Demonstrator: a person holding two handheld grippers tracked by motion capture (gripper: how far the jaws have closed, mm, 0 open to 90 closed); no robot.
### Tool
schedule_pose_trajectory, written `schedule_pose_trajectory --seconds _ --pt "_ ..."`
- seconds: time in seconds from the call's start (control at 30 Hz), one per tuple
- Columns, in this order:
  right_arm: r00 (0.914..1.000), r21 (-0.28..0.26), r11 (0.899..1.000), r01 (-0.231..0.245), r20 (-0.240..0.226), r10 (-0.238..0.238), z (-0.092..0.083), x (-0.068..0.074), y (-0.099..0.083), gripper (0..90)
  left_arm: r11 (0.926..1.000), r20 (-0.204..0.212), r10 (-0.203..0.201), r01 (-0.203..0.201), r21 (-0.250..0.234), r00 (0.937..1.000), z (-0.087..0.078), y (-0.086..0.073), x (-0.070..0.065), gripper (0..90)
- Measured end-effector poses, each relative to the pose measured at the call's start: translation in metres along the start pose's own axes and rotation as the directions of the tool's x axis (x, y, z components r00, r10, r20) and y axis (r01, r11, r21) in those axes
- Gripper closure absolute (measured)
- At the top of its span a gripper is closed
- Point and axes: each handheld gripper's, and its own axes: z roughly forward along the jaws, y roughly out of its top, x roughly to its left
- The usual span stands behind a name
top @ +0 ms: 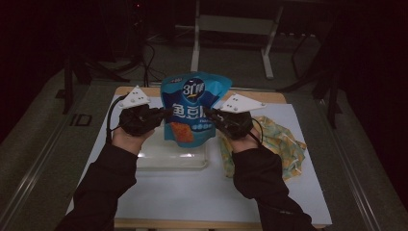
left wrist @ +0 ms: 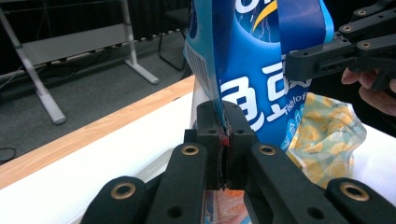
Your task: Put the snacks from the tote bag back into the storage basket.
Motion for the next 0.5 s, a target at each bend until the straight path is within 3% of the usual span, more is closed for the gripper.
schedule_pose_trajectory --seconds 0.5 --pt "0.9987 0.002 1.0 0.012 -0.049 -0.012 0.029 0.026 0.002 89.6 0.9998 -0.022 -0.012 0.012 0.013 0.9997 -0.024 -0.023 0.019 89.0"
